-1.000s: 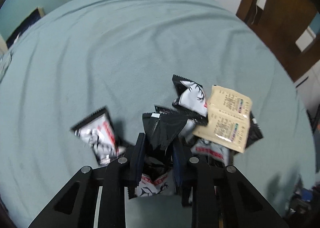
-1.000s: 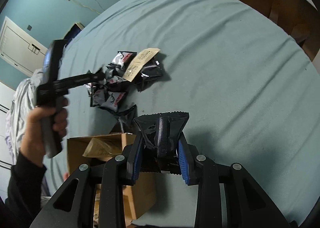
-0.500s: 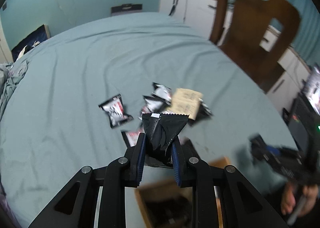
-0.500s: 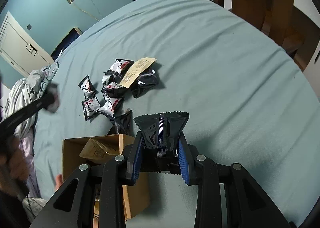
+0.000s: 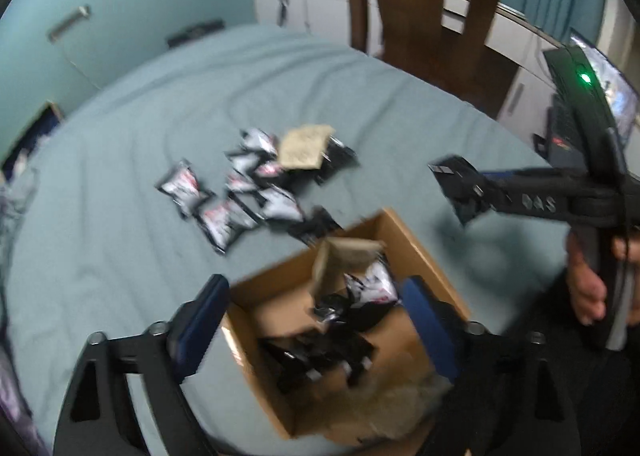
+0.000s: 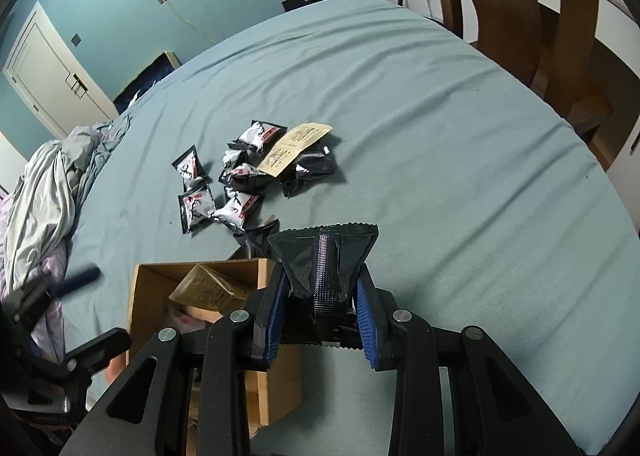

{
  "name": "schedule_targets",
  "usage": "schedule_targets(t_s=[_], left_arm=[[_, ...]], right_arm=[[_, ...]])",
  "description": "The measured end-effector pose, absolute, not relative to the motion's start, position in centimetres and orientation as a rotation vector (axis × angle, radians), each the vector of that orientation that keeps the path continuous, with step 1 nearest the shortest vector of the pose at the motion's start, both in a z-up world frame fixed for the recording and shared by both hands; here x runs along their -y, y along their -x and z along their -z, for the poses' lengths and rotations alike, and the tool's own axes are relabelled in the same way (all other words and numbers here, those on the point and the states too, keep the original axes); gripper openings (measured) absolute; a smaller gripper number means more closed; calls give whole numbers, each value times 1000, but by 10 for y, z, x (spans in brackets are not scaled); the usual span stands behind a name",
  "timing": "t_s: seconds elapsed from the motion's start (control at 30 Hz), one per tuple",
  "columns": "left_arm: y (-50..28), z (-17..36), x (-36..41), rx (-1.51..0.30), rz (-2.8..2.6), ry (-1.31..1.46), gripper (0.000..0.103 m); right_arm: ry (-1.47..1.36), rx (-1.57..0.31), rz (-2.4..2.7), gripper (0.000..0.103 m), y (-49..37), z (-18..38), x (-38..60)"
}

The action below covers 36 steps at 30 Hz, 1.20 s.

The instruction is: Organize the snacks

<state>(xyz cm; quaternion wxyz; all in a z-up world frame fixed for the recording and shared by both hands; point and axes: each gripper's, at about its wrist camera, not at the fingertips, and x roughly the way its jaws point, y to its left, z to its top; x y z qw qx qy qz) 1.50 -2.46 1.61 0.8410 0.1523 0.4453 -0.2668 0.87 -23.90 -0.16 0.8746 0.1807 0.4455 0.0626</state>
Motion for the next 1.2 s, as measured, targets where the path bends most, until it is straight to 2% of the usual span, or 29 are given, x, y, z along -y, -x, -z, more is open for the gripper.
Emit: schedule_targets(t_s=[0.33, 0.53, 0.7, 0.73, 0.87, 1.03, 1.2], left_arm=[[-47, -13, -16, -907, 195, -300, 91], [-49, -11, -18, -901, 181, -296, 91], [-45, -9, -12, -896, 191, -331, 91], [-45, -10, -12, -896, 190, -335, 91], [-46, -9, -12, -898, 188, -334, 91], [-48, -9, -16, -907, 175, -321, 91], [-49, -10, -19, -912, 159, -307, 91]], right_arm=[[-251, -894, -290, 30, -1, -9, 207], [-147, -887, -413, 31, 7, -12, 182], [-210, -933, -507, 34, 1, -8, 184], [-249, -932, -508, 39, -2, -8, 189], [-346, -895, -446, 73, -5, -10, 212], [-397, -844, -365, 75, -2, -15, 231], [-316, -803, -221, 75, 8, -19, 223]])
